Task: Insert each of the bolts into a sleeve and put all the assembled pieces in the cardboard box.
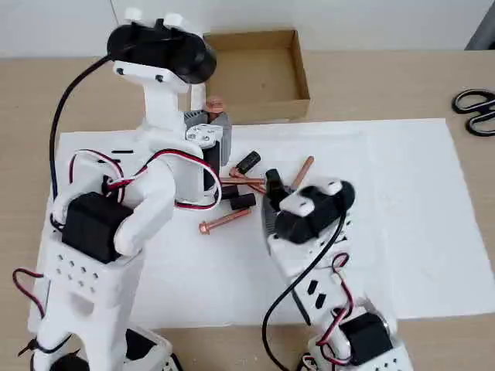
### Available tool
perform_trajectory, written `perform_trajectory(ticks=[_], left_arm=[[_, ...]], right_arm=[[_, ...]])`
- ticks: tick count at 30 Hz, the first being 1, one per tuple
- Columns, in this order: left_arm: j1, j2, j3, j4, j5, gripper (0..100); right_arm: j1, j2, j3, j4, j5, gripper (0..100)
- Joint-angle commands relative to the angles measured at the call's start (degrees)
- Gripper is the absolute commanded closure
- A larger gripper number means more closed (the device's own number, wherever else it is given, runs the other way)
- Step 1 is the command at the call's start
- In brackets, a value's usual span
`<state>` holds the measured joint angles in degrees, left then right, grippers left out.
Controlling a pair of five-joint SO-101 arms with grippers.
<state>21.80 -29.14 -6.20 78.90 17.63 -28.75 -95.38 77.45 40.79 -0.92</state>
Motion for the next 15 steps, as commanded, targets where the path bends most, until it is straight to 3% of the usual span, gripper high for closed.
perform_trajectory(ticks=[1,10,15], left_arm=[[0.62,-1.76,1.01,-1.76,4.40,99],[1.76,-2.37,15.87,-18.64,5.19,99],[1.76,-2.55,17.80,-19.52,6.51,99]], right_arm=[[-2.77,-3.56,2.37,-1.10,0.00,99.1],[-4.44,-8.48,6.51,-1.01,-5.89,99.2],[-4.44,-8.48,6.86,-1.01,-5.89,99.2]])
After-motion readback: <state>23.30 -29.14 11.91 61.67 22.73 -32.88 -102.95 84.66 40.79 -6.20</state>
